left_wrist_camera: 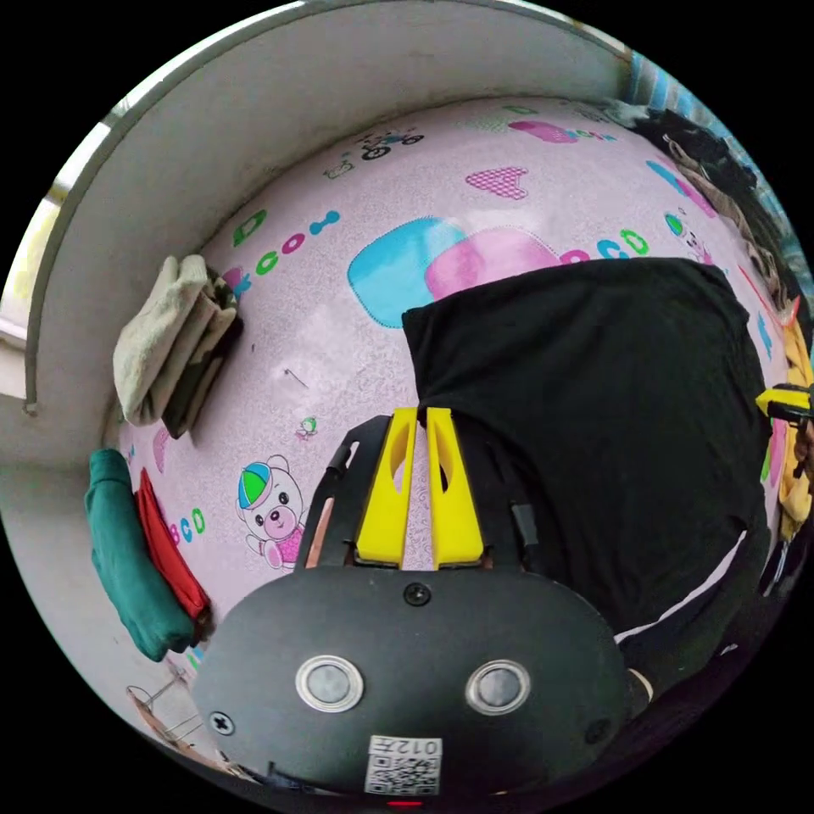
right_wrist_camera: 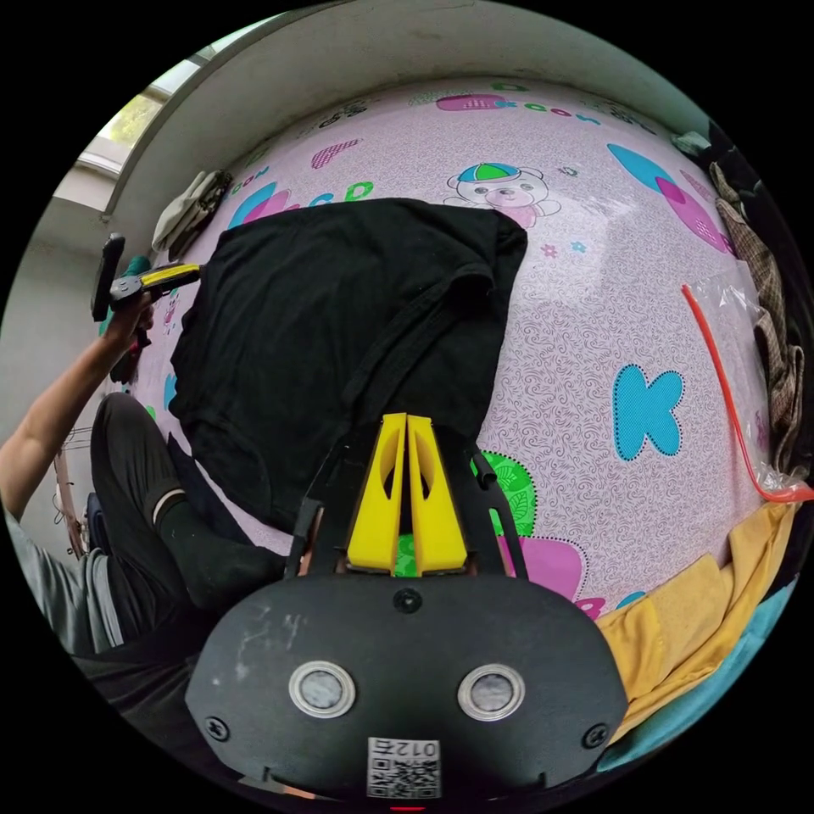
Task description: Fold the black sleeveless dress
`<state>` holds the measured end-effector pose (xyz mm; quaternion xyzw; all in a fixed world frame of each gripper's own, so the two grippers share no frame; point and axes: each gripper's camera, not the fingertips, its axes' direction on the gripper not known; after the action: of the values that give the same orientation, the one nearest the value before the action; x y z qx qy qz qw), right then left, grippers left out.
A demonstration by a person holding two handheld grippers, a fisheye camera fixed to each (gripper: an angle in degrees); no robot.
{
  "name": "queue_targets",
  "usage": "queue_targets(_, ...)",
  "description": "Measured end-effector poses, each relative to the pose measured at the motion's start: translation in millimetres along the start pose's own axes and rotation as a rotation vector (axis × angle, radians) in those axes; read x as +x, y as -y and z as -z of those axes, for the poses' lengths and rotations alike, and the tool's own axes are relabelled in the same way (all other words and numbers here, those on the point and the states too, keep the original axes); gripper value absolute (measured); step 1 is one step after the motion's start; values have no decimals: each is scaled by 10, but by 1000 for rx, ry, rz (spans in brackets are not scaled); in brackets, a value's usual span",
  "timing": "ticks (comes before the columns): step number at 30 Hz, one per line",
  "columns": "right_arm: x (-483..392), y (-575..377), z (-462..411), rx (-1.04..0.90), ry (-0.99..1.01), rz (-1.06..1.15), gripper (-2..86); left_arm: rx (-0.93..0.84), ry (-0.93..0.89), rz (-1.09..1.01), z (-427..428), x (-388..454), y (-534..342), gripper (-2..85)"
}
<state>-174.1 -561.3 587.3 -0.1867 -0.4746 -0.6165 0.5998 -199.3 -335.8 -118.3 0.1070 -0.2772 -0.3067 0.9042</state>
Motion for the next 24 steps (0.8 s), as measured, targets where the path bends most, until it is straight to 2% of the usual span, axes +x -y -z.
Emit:
queue_targets(10,-278,99,37,-29,-6,-2,-9,-4,-67,-28,49,-210,-87,15)
queue_targets(16,-321,-50,265,53,-1,-88,-9,99,-66,-4,334,-273,-278,9)
queue_targets(19,-407,-68,231,33,14,-100,-8,135,-94,-55,395,-141,-245,8)
queue_targets(24,-718,-38,83,-34,-69,-47,-9,39,-25,-224,139,194,-77,7)
